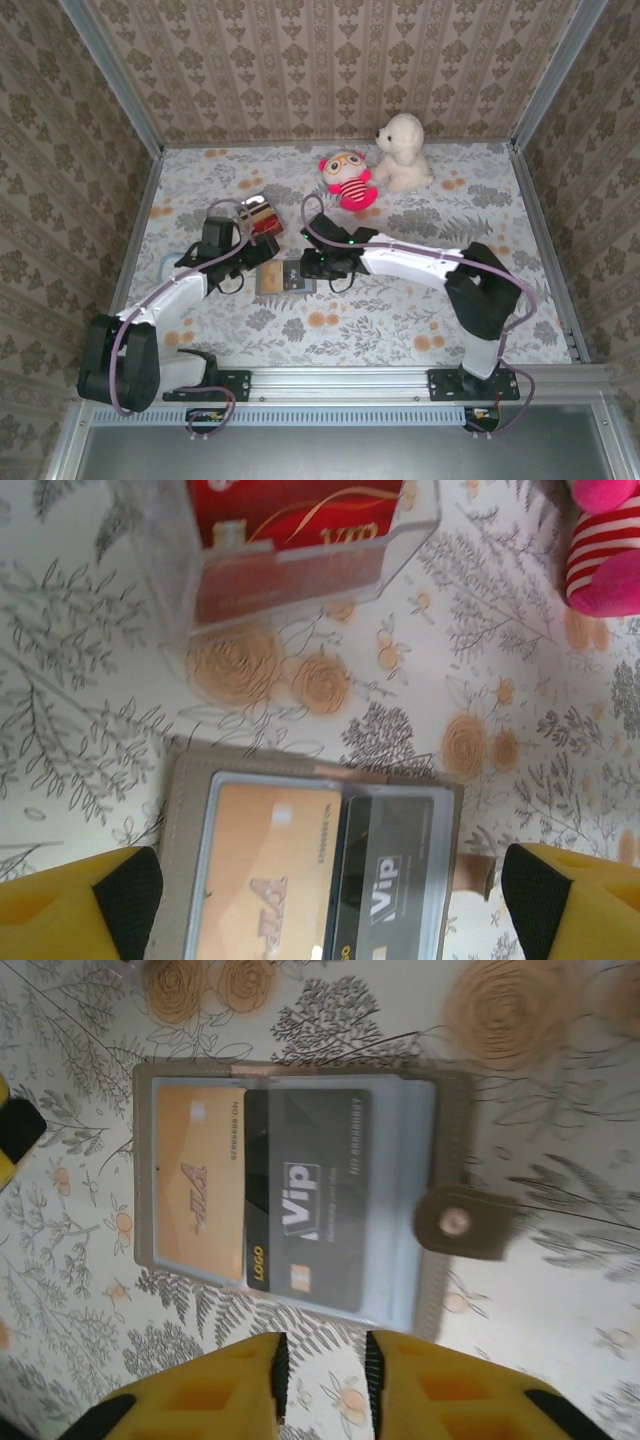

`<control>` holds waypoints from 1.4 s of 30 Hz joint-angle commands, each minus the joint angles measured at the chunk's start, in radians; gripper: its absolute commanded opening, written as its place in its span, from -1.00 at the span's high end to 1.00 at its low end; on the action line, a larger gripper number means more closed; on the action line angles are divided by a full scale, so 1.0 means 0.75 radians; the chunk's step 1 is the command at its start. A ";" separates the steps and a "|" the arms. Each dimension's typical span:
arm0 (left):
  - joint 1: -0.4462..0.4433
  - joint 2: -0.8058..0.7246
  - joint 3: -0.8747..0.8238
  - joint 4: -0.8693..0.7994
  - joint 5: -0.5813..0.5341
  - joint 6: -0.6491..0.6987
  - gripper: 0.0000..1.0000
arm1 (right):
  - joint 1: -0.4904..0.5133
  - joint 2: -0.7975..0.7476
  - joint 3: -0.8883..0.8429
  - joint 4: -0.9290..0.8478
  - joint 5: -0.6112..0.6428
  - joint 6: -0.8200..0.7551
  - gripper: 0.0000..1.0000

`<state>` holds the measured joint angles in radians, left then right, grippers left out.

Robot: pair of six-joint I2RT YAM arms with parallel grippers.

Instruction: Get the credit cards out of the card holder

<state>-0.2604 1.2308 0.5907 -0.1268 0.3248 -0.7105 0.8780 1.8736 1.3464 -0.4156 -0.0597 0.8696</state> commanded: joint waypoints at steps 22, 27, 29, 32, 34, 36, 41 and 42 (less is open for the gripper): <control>0.094 0.213 -0.074 0.194 0.487 -0.006 0.17 | -0.016 0.354 0.313 -0.196 0.151 0.027 0.48; 0.094 0.236 -0.076 0.232 0.515 -0.008 0.23 | -0.021 0.371 0.321 -0.190 0.118 0.022 0.49; 0.093 0.249 -0.078 0.250 0.527 -0.014 0.25 | -0.021 0.375 0.328 -0.206 0.124 0.016 0.49; 0.094 0.279 -0.082 0.294 0.568 -0.030 0.26 | -0.020 0.381 0.335 -0.235 0.141 0.014 0.48; 0.091 0.297 -0.080 0.308 0.583 -0.037 0.31 | -0.020 0.389 0.335 -0.239 0.143 0.016 0.48; 0.091 0.313 -0.078 0.308 0.585 -0.035 0.37 | -0.021 0.399 0.332 -0.241 0.138 0.021 0.48; 0.080 0.339 -0.074 0.308 0.593 -0.032 0.51 | -0.021 0.410 0.325 -0.242 0.134 0.030 0.48; 0.074 0.346 -0.073 0.312 0.593 -0.031 0.51 | -0.023 0.413 0.324 -0.240 0.129 0.033 0.48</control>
<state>-0.1959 1.4773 0.5251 0.0845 0.7414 -0.7414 0.8684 2.1429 1.5841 -0.5438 0.0410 0.8906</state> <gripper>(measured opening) 0.245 0.259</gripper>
